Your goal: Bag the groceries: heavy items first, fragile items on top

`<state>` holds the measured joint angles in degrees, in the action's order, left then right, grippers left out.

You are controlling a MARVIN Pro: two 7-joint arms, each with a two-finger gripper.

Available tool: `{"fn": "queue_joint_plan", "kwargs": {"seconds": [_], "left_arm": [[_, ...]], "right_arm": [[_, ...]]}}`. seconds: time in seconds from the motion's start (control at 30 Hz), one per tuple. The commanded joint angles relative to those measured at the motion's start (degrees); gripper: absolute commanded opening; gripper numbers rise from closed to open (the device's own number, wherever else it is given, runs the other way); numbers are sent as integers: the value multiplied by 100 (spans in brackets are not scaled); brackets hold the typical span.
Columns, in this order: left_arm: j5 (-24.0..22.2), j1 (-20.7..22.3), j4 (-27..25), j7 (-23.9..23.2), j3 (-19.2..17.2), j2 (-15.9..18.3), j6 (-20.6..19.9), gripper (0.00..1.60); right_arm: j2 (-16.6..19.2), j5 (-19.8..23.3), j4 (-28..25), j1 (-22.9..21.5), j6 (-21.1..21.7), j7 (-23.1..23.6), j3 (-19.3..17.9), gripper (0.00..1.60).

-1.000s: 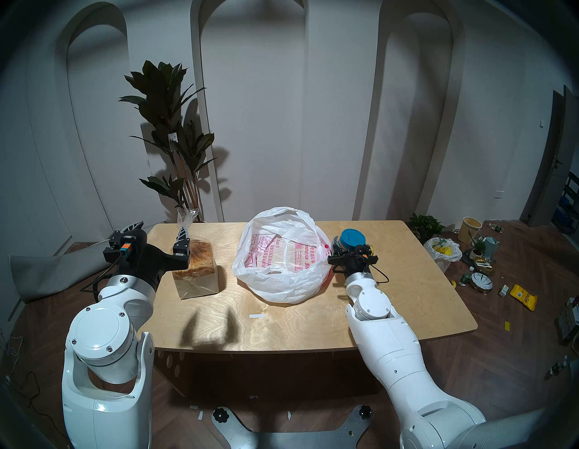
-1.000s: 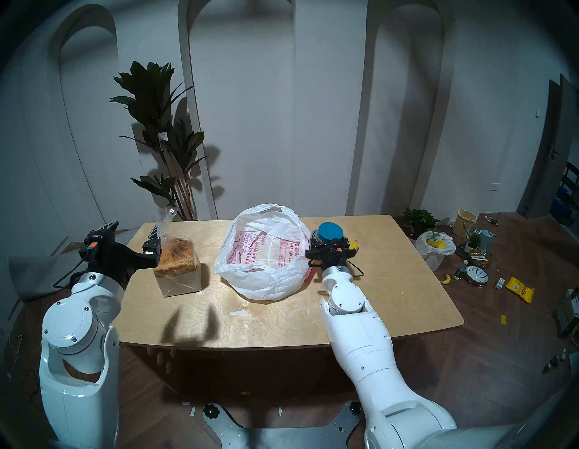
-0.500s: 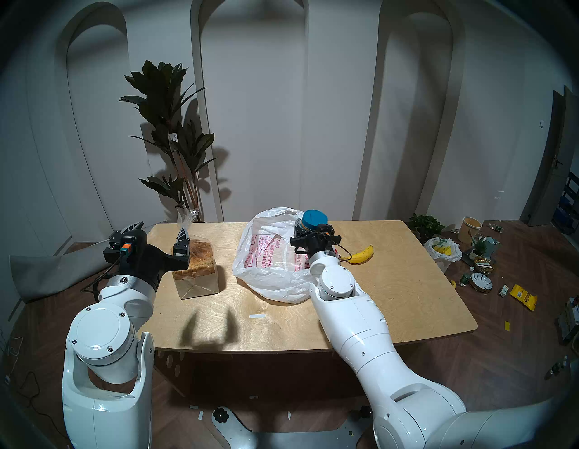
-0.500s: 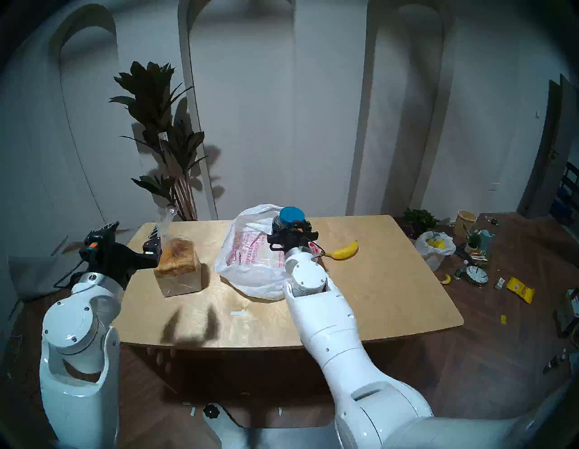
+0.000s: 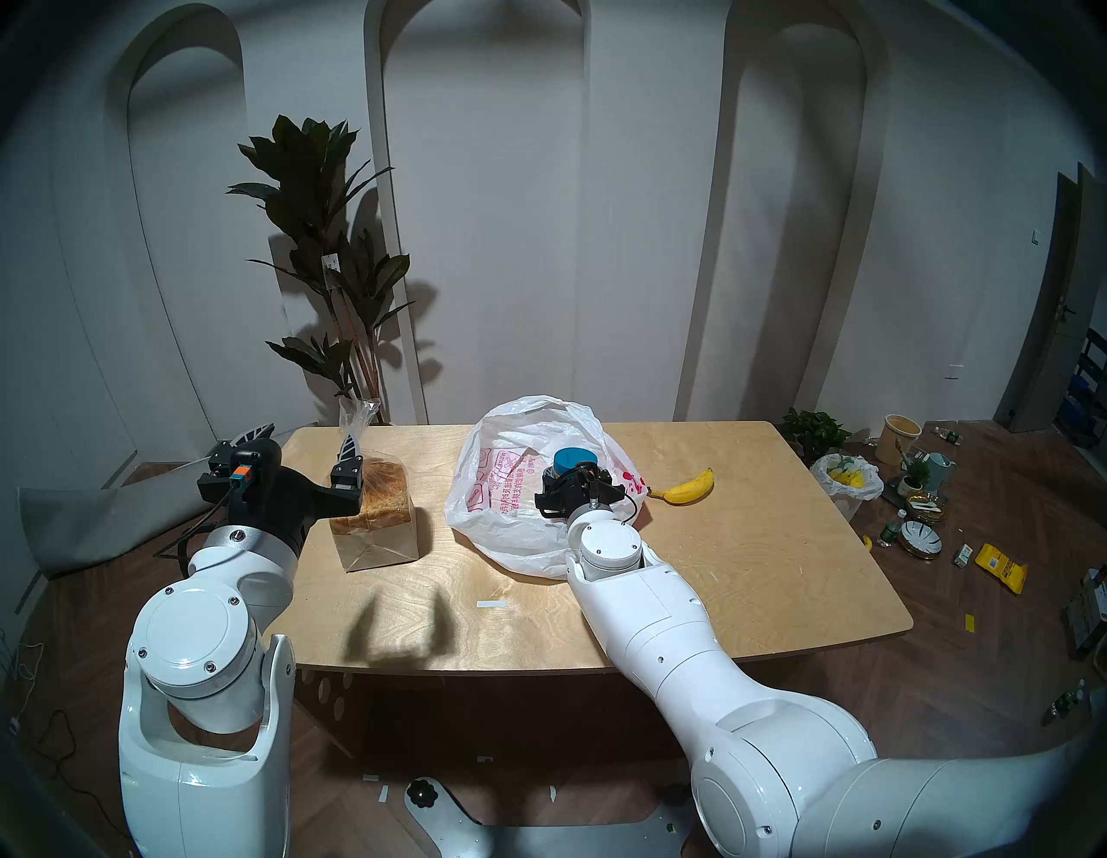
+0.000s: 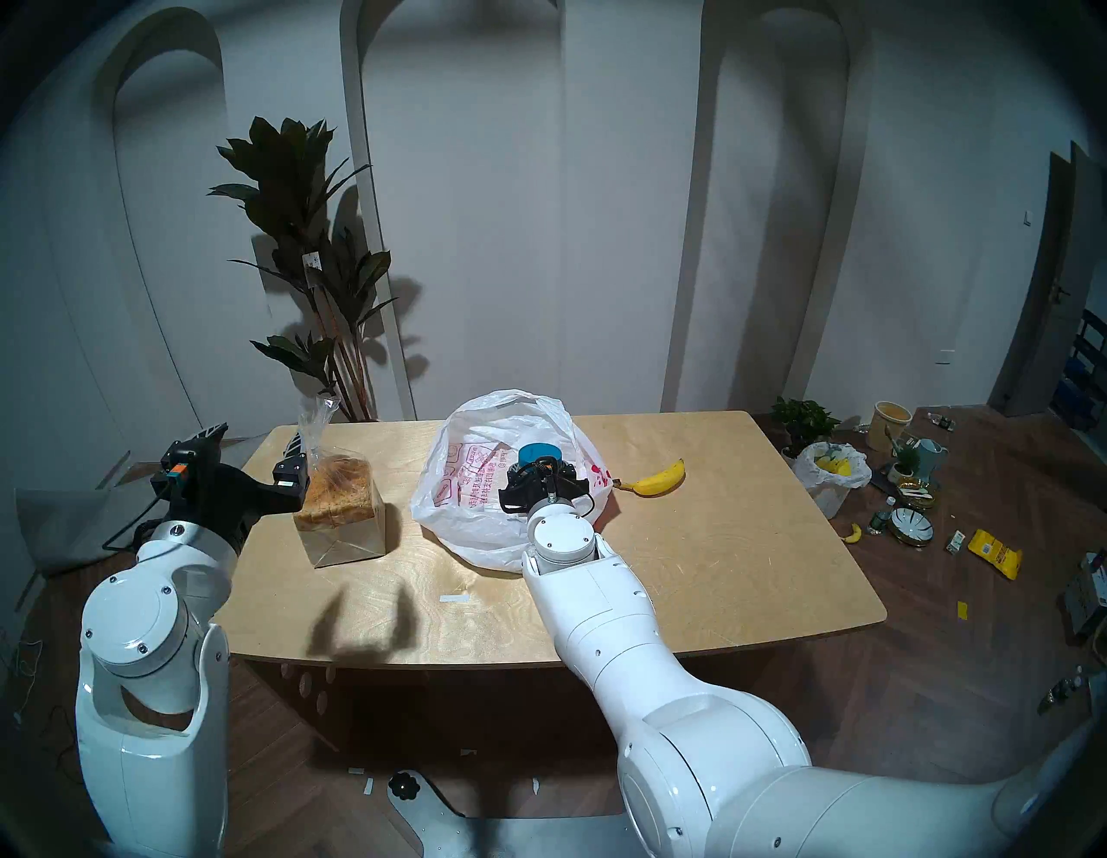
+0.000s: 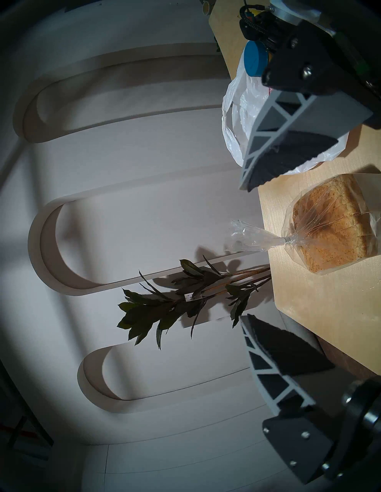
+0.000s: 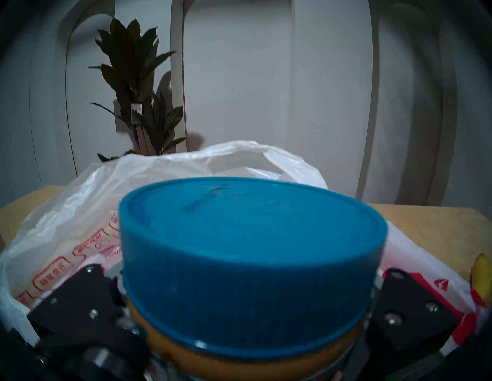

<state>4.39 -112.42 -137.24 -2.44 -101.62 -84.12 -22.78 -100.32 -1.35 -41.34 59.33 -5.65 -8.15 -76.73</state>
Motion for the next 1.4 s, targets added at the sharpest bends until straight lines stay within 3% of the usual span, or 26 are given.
{"fn": "queue_joint_plan", "kwargs": {"seconds": [0.0, 0.3, 0.37, 0.4, 0.8, 1.13, 1.37], "left_arm": [[-9, 31, -79, -3, 13, 0, 21, 160], [-11, 32, -84, -1, 15, 3, 23, 160], [-12, 31, -87, 0, 15, 3, 23, 160], [-14, 30, -91, 0, 16, 3, 23, 160], [-19, 26, -101, 2, 17, 3, 23, 160], [-24, 22, -108, 5, 18, 4, 23, 160], [-35, 10, -129, 6, 17, -1, 19, 160]], "right_arm": [[-56, -40, 191, -583, 85, -46, -77, 0], [-52, -114, 952, -994, 208, -92, -95, 0], [-56, -132, 1164, -1107, 175, -97, -85, 116], [-64, -159, 1338, -1195, 138, -108, -76, 160], [-150, -166, 1819, -1552, -274, -201, -127, 160], [-312, -172, 1549, -1711, -976, -250, -114, 160], [-205, -49, 1009, -1335, -1605, -312, -234, 160]]}}
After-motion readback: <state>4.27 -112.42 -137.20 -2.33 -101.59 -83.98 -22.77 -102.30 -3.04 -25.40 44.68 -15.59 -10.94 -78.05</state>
